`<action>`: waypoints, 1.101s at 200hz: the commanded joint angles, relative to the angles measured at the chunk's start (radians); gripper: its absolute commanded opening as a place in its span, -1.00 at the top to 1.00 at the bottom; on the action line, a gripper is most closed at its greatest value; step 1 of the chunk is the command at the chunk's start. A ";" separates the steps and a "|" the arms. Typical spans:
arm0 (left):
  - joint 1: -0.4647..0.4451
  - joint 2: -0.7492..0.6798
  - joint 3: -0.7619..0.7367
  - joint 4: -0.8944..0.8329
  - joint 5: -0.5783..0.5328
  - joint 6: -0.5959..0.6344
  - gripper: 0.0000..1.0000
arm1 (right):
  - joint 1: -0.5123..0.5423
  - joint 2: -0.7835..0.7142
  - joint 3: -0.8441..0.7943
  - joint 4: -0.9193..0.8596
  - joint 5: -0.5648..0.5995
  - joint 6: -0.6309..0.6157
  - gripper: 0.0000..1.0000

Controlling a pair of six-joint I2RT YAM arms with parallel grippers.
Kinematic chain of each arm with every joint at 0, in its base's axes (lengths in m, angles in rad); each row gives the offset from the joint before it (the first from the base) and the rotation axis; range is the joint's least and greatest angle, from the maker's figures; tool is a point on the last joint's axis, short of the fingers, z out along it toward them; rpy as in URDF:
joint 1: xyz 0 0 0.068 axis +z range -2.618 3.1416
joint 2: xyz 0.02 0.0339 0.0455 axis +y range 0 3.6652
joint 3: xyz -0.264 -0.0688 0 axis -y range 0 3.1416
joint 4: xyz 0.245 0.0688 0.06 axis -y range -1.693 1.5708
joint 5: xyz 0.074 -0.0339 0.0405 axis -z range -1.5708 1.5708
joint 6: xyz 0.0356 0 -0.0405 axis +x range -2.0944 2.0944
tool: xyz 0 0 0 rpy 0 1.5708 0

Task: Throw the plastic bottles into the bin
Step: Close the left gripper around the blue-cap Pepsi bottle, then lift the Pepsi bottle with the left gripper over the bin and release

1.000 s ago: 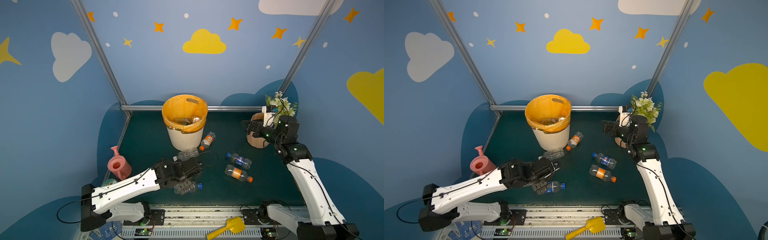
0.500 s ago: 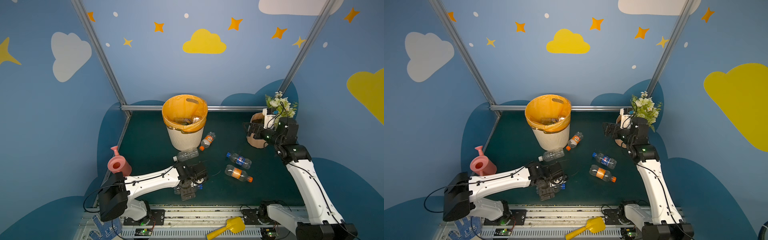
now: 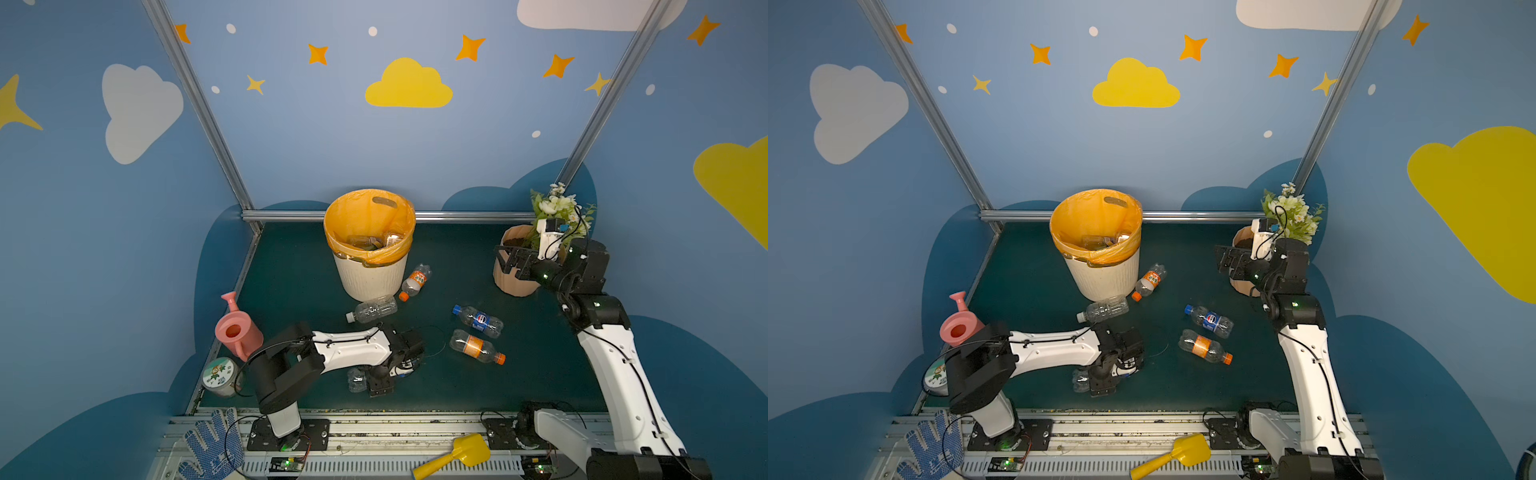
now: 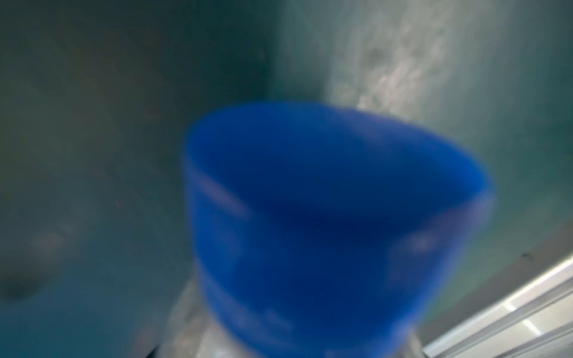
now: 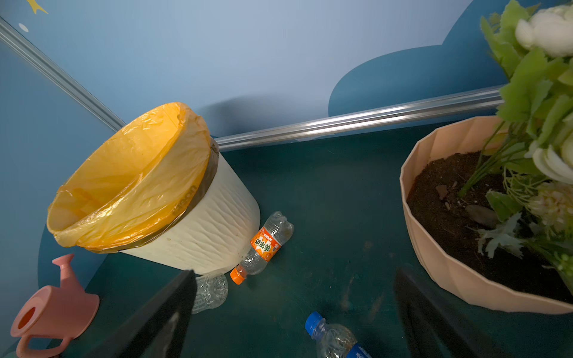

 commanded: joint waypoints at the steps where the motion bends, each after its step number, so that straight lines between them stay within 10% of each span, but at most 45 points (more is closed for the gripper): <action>1: 0.012 0.013 0.013 -0.005 -0.004 -0.021 -0.26 | -0.013 -0.017 -0.018 0.013 -0.034 0.011 -0.94; 100: 0.064 -0.565 0.033 0.272 -0.133 -0.175 0.03 | -0.040 -0.041 -0.050 0.016 -0.062 0.026 -0.94; 150: 0.067 -0.901 0.032 0.719 -0.297 -0.028 0.01 | -0.041 -0.053 -0.065 0.024 -0.062 0.037 -0.94; 220: 0.117 -0.749 0.257 1.057 -0.344 0.201 0.02 | -0.040 -0.077 -0.065 0.008 -0.055 0.032 -0.94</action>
